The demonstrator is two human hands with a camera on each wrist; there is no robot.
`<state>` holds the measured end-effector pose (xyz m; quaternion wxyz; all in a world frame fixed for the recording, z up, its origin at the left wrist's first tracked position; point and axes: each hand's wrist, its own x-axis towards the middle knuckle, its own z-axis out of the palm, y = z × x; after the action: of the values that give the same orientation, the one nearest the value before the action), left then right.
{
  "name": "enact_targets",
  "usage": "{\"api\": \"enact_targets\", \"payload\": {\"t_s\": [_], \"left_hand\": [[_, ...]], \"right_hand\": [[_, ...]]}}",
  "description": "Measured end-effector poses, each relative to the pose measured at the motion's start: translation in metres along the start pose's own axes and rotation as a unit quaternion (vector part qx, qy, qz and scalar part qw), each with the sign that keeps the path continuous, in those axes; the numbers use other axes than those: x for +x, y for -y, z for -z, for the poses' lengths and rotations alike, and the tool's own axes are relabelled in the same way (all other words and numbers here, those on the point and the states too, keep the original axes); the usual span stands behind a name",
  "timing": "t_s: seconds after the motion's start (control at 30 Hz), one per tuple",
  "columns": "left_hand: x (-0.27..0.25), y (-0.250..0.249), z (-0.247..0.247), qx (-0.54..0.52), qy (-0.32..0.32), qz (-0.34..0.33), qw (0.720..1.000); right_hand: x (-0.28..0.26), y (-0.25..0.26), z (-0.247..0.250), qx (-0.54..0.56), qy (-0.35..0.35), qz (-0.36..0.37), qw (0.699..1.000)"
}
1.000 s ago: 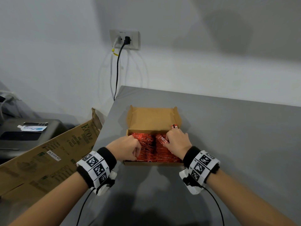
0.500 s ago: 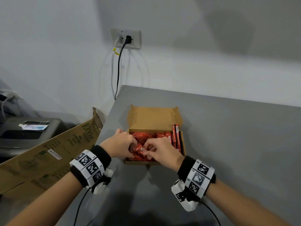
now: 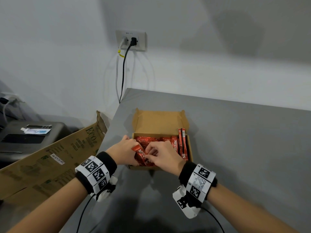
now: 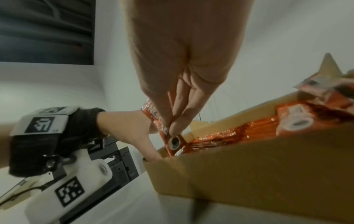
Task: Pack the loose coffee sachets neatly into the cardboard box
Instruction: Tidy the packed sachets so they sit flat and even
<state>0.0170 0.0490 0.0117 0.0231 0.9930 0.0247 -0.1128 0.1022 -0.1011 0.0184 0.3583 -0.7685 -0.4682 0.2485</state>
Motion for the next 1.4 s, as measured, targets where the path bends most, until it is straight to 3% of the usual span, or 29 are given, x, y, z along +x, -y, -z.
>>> {"api": "enact_targets", "payload": {"t_s": [0.17, 0.33, 0.47, 0.6, 0.93, 1.13, 1.4], "left_hand": [[0.001, 0.005, -0.008, -0.018, 0.006, 0.006, 1.000], [-0.001, 0.006, -0.004, -0.058, 0.022, 0.003, 0.998], [-0.003, 0.007, 0.005, -0.107, 0.057, 0.011, 0.993], [-0.004, 0.006, 0.018, -0.180, 0.046, 0.007, 0.983], [-0.007, -0.005, 0.010, -0.232, 0.076, -0.018, 0.970], [-0.006, -0.004, 0.010, -0.258, 0.102, -0.027, 0.960], [-0.004, -0.013, -0.002, -0.189, 0.075, -0.028, 0.979]], "right_hand": [[-0.002, -0.004, -0.004, 0.074, -0.010, -0.048, 0.996], [0.000, -0.003, 0.004, -0.124, 0.091, 0.007, 0.988], [0.008, 0.005, 0.002, -0.207, 0.121, 0.025, 0.970], [0.016, 0.008, -0.007, -0.252, 0.139, 0.024, 0.958], [0.014, 0.000, 0.004, -0.197, 0.157, -0.023, 0.967], [0.008, 0.000, 0.000, -0.224, 0.141, -0.030, 0.964], [0.003, -0.003, -0.001, -0.246, 0.129, -0.004, 0.961]]}}
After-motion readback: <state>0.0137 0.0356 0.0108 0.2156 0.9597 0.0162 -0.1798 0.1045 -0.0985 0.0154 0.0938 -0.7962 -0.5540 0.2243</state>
